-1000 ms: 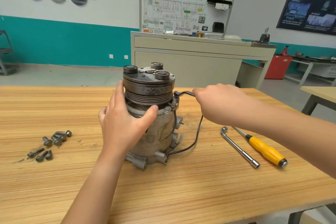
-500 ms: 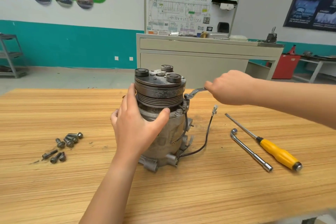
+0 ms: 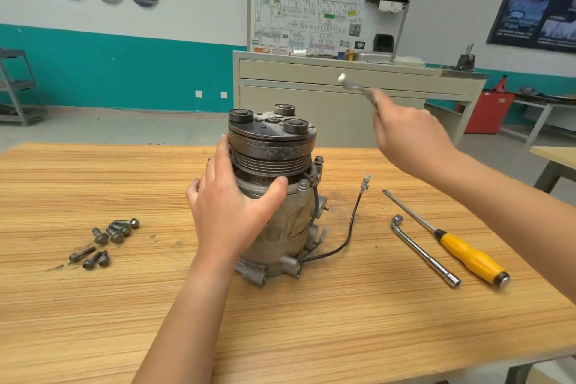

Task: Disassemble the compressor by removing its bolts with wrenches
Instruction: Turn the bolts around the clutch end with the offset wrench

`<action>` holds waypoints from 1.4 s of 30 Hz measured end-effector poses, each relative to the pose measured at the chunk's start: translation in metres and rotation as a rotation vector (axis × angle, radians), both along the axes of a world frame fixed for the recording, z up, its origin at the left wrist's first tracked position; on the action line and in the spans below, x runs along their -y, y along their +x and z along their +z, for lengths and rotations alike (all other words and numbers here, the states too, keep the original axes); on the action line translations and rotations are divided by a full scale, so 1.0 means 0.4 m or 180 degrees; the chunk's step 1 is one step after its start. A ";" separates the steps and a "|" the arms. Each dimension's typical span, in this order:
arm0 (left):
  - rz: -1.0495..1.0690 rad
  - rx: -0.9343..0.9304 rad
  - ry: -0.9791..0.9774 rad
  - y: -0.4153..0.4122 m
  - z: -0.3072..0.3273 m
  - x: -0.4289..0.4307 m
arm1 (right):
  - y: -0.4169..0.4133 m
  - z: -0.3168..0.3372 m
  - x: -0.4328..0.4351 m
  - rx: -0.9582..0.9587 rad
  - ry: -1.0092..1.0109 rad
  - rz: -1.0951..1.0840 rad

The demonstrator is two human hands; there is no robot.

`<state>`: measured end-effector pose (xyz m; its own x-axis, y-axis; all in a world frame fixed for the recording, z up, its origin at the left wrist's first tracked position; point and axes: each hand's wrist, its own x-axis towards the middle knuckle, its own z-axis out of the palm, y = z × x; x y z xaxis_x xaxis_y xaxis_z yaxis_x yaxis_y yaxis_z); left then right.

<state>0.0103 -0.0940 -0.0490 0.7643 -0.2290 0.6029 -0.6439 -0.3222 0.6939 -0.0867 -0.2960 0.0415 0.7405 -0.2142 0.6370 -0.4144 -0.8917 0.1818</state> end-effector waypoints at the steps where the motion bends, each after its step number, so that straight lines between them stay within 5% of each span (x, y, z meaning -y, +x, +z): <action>1: -0.0004 0.0002 -0.0004 0.001 0.000 0.000 | -0.023 0.000 -0.018 -0.0252 -0.0093 -0.0169; 7: -0.0019 -0.0002 -0.0048 -0.001 0.001 0.001 | -0.074 -0.015 -0.111 -0.1341 -0.0226 -0.0498; 27: -0.0067 0.0049 -0.0033 0.001 -0.001 0.000 | -0.030 0.017 -0.188 -0.2397 -0.1134 -0.0644; 37: 0.0048 0.0109 -0.0054 -0.002 -0.002 0.004 | 0.013 0.024 -0.048 -0.2185 -0.1512 -0.0379; 42: 0.0028 0.0099 -0.0023 -0.006 -0.001 0.001 | 0.157 -0.044 0.038 -0.1410 -0.1220 0.0295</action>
<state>0.0079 -0.0944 -0.0494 0.7471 -0.2179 0.6280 -0.6624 -0.3231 0.6759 -0.0240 -0.3113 0.0237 0.9581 0.0483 0.2822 -0.1491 -0.7571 0.6361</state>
